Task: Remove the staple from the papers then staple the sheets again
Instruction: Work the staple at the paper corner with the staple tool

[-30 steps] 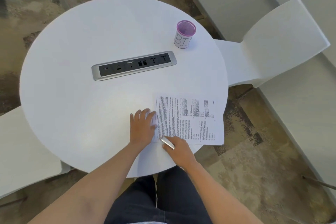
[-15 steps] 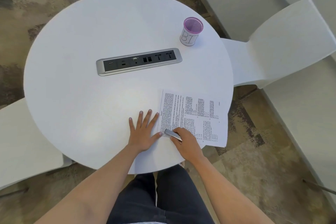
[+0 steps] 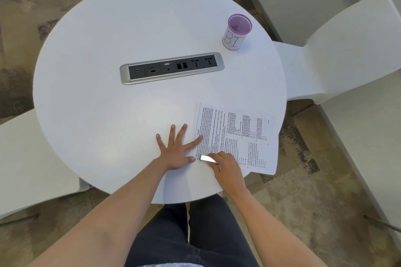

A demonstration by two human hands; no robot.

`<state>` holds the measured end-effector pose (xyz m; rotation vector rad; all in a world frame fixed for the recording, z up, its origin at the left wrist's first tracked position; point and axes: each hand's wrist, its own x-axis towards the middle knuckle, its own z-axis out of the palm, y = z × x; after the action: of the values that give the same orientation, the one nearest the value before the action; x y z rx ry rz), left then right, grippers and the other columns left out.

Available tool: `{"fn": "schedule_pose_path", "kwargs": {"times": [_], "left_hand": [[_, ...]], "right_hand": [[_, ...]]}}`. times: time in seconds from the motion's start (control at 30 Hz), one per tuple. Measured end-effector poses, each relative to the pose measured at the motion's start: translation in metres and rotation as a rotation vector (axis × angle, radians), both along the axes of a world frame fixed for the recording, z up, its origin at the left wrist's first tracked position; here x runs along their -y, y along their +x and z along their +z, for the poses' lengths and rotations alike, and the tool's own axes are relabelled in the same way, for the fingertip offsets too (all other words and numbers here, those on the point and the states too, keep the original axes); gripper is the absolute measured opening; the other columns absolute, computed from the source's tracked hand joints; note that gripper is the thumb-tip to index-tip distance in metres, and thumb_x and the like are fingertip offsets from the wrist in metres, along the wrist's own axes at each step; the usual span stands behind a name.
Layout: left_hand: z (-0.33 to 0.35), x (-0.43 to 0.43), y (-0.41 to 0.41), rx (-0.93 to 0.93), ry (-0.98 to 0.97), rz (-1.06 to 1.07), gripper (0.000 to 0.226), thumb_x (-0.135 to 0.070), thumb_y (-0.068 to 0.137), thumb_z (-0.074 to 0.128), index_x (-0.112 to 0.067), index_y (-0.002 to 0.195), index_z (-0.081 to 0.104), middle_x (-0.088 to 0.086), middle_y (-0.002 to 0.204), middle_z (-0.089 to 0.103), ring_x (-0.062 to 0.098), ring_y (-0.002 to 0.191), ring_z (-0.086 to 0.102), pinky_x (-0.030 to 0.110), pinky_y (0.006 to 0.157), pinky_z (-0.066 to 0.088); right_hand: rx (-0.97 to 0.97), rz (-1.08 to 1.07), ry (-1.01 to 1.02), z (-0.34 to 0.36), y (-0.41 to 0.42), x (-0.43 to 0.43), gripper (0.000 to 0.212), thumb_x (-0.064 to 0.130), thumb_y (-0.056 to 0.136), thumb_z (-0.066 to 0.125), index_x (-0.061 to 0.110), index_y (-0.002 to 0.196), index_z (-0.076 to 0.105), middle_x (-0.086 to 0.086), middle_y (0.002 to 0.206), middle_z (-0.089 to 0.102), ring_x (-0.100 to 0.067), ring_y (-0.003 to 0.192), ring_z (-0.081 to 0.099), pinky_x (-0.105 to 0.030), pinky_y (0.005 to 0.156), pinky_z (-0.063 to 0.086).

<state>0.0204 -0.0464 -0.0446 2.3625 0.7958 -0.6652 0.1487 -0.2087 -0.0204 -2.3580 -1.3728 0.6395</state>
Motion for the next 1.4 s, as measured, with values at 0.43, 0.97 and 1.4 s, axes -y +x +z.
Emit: {"fn": "schedule_pose_path", "kwargs": {"times": [0.43, 0.97, 1.4], "left_hand": [[0.002, 0.002, 0.008, -0.059, -0.058, 0.034, 0.074, -0.059, 0.094, 0.043, -0.065, 0.140, -0.014, -0.003, 0.154, -0.042, 0.035, 0.137, -0.044, 0.079, 0.097, -0.017], [-0.002, 0.003, 0.008, -0.035, -0.050, 0.075, 0.079, -0.063, 0.090, 0.044, -0.073, 0.120, -0.029, -0.007, 0.154, -0.042, 0.032, 0.136, -0.045, 0.078, 0.096, -0.020], [0.001, 0.002, 0.007, -0.030, -0.070, 0.070, 0.078, -0.061, 0.091, 0.044, -0.070, 0.127, -0.024, -0.006, 0.154, -0.042, 0.032, 0.136, -0.045, 0.077, 0.097, -0.020]], "right_hand": [[0.068, 0.076, -0.002, 0.009, -0.009, -0.020, 0.025, 0.011, 0.093, 0.059, 0.012, 0.116, 0.069, -0.008, 0.081, 0.063, -0.029, 0.075, 0.053, -0.042, 0.063, 0.047], [0.168, 0.051, -0.046, 0.013, -0.009, -0.009, 0.031, -0.004, 0.078, 0.072, 0.010, 0.106, 0.072, -0.005, 0.076, 0.063, -0.026, 0.066, 0.053, -0.037, 0.055, 0.049], [0.128, 0.042, -0.039, 0.014, -0.008, -0.008, 0.029, -0.002, 0.082, 0.071, 0.010, 0.108, 0.072, -0.005, 0.077, 0.063, -0.026, 0.067, 0.053, -0.038, 0.057, 0.049]]}}
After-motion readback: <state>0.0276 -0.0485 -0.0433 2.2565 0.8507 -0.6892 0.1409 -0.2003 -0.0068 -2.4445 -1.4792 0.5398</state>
